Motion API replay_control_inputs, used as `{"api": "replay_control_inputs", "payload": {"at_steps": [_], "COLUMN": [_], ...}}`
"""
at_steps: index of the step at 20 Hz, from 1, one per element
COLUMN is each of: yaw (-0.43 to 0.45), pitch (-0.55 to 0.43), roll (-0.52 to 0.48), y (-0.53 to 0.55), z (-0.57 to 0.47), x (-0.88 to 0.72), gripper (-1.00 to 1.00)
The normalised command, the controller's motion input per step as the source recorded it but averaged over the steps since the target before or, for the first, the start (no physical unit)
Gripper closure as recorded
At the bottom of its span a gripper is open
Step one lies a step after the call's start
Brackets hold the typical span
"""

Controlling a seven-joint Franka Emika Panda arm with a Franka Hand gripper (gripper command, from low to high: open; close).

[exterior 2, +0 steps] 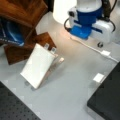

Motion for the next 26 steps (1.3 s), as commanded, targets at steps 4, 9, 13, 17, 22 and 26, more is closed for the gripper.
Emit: {"api": "replay_control_inputs", "payload": {"at_steps": [4, 9, 13, 17, 22, 26], "yaw": [-0.01, 0.057, 0.081, 0.073, 0.035, -0.05], "pitch": [0.15, 0.023, -0.005, -0.02, -0.038, -0.079], "roll": [0.274, 0.311, 0.247, 0.194, 0.298, 0.326], "y": [0.09, 0.01, -0.04, -0.04, -0.03, -0.01], "z": [0.05, -0.08, -0.17, -0.21, -0.19, -0.24], "x": [0.25, 0.25, 0.26, 0.25, 0.21, 0.16], "gripper": [-1.0, -1.0, -1.0, -1.0, -1.0, -1.0]}}
